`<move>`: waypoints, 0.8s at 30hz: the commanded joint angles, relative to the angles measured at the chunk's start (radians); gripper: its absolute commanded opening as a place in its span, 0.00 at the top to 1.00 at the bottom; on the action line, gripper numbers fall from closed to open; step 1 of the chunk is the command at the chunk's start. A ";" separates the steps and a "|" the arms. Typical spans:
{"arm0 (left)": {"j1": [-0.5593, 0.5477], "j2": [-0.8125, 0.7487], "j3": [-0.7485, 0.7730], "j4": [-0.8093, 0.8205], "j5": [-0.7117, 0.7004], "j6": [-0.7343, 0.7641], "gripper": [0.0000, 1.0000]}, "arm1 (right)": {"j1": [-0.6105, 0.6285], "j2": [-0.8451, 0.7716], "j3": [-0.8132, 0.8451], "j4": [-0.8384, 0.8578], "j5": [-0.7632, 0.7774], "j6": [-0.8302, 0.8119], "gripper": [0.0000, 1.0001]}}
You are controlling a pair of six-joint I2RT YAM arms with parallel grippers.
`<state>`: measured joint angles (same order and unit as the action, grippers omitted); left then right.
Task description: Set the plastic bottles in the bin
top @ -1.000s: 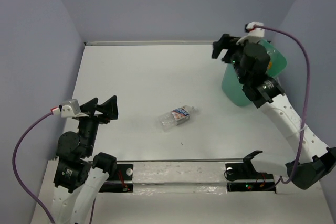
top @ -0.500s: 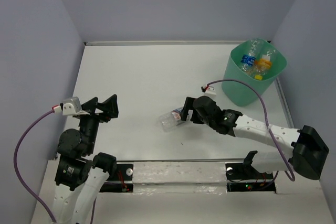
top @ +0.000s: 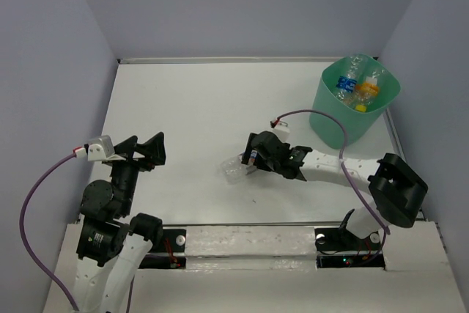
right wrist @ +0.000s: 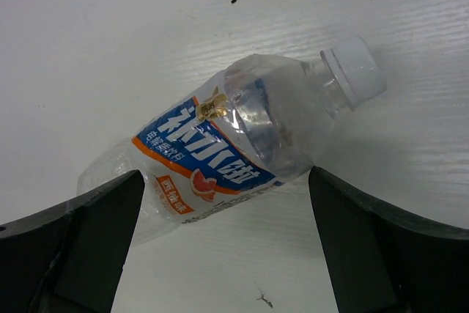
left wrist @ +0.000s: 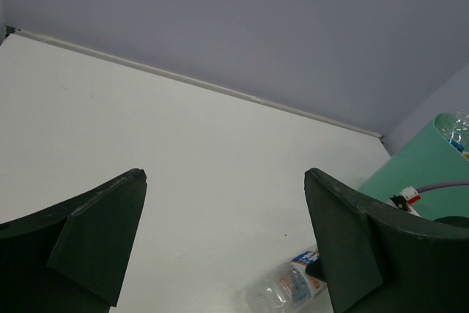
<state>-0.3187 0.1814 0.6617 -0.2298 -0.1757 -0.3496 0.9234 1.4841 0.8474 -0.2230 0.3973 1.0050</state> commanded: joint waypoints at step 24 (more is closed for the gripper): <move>0.000 -0.005 0.007 0.040 0.021 0.008 0.01 | -0.024 0.421 0.481 -0.156 -0.140 -0.463 0.05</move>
<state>-0.3187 0.1810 0.6617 -0.2291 -0.1654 -0.3496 0.9016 1.9160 1.2953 -0.3000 0.2779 0.6346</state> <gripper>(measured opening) 0.990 0.979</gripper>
